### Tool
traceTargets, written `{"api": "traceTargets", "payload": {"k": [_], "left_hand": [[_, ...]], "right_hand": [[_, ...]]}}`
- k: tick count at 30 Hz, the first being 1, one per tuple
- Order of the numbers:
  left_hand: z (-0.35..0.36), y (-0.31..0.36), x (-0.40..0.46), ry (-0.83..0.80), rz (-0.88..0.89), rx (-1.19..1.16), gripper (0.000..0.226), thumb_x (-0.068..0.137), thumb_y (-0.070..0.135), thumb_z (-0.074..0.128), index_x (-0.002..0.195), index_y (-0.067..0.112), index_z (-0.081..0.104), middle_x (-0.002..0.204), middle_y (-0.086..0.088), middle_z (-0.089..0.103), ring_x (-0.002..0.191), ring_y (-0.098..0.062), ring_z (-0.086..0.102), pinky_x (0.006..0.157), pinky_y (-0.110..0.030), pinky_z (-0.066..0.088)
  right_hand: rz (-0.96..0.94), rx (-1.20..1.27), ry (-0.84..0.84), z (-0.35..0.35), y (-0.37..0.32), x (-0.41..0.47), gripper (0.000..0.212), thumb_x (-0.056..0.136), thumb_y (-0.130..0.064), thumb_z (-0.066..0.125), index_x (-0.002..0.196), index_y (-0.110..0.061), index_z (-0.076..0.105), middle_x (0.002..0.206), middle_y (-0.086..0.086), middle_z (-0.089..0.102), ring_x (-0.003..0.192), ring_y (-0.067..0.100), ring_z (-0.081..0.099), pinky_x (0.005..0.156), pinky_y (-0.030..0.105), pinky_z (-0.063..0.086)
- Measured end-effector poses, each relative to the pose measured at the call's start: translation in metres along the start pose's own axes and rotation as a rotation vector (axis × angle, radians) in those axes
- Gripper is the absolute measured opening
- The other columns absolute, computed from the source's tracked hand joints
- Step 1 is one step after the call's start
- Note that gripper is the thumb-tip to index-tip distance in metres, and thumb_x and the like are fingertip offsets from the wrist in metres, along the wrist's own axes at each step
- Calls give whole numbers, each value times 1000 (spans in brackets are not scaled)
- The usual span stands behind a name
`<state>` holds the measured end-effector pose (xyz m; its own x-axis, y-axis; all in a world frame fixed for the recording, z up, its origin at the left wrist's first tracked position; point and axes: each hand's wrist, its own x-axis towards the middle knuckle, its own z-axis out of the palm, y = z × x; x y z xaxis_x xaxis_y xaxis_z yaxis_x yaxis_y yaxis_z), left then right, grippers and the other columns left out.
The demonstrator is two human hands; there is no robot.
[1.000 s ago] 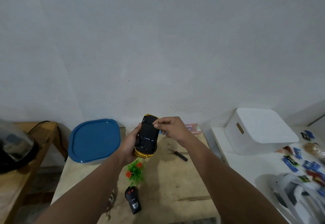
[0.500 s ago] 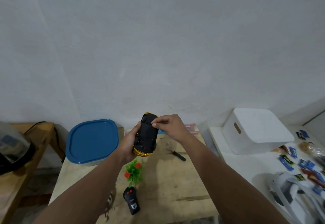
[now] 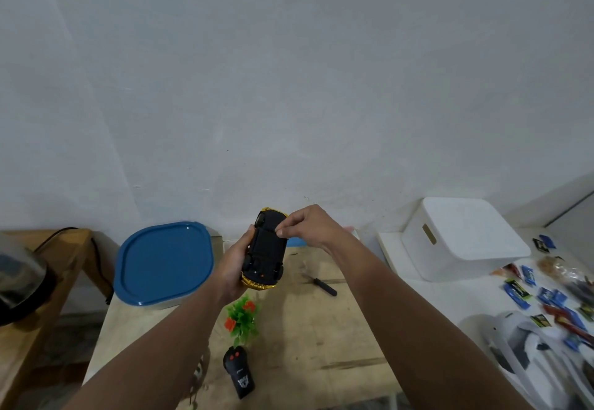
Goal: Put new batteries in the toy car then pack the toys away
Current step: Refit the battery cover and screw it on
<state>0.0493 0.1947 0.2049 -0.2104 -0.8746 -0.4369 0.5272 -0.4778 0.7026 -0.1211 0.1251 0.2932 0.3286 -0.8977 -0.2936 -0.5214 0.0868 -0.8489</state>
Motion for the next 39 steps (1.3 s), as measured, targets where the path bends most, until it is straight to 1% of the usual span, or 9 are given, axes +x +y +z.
{"api": "traceTargets", "payload": {"k": [4, 8, 14, 21, 24, 27, 31, 35, 39], "left_hand": [[2, -1, -3, -47, 45, 84, 67, 97, 70, 46, 131, 18, 69, 111, -19, 73, 96, -35, 69, 84, -45, 58], [3, -1, -3, -7, 84, 144, 55, 95, 53, 61, 131, 11, 66, 109, -21, 74, 90, -35, 72, 79, -42, 59], [4, -7, -3, 39, 116, 169, 41, 100, 39, 58, 126, 8, 67, 108, -26, 74, 87, -37, 72, 75, -41, 59], [4, -13, 2, 52, 118, 181, 36, 101, 30, 56, 127, 7, 64, 117, -33, 69, 91, -39, 69, 79, -44, 56], [2, -15, 2, 47, 132, 203, 33, 100, 29, 60, 128, 12, 66, 119, -30, 69, 94, -39, 69, 84, -48, 55], [3, -15, 2, 63, 128, 159, 30, 99, 29, 64, 124, 13, 68, 117, -30, 71, 95, -42, 69, 89, -53, 55], [10, -11, 5, 113, 121, 149, 27, 100, 27, 61, 122, 12, 66, 117, -31, 70, 98, -45, 69, 98, -61, 52], [13, -9, 8, 149, 126, 116, 34, 101, 28, 61, 128, 9, 64, 110, -27, 73, 91, -40, 71, 81, -46, 59], [20, -6, 9, 152, 134, 104, 31, 100, 34, 64, 124, 14, 68, 108, -21, 76, 93, -40, 75, 73, -43, 63]], "right_hand": [[62, -23, -1, -1, -5, -3, 15, 83, -7, 79, 97, -3, 80, 82, -6, 72, 63, -12, 60, 45, 1, 37], [91, -38, 3, -3, -7, -8, 17, 82, -7, 80, 98, -2, 79, 75, -6, 67, 64, -5, 56, 40, 2, 34], [134, -74, 6, -2, -5, -12, 17, 78, -6, 82, 94, -2, 80, 76, -1, 67, 42, -5, 50, 35, 5, 29], [213, -70, 3, 1, 10, -10, 11, 70, -14, 88, 78, -15, 81, 75, 2, 64, 62, 17, 44, 44, 21, 25], [243, -50, -7, 1, 16, -11, 12, 69, -17, 90, 75, -19, 79, 70, -2, 62, 57, 11, 44, 45, 23, 26], [97, 1, 20, 7, 23, -11, 11, 73, -12, 88, 79, -14, 79, 71, -4, 70, 64, 4, 61, 55, 17, 45], [-107, -184, 157, 19, 35, -10, 2, 80, -23, 82, 80, -24, 81, 78, -10, 70, 85, 11, 67, 83, 34, 56], [-289, -506, 260, 26, 45, -11, 16, 90, -36, 70, 101, -30, 79, 96, -11, 58, 95, 10, 59, 81, 33, 50], [-452, -665, 302, 26, 64, -9, 25, 94, -38, 62, 112, -29, 77, 99, -7, 59, 84, 14, 63, 76, 41, 49]]}}
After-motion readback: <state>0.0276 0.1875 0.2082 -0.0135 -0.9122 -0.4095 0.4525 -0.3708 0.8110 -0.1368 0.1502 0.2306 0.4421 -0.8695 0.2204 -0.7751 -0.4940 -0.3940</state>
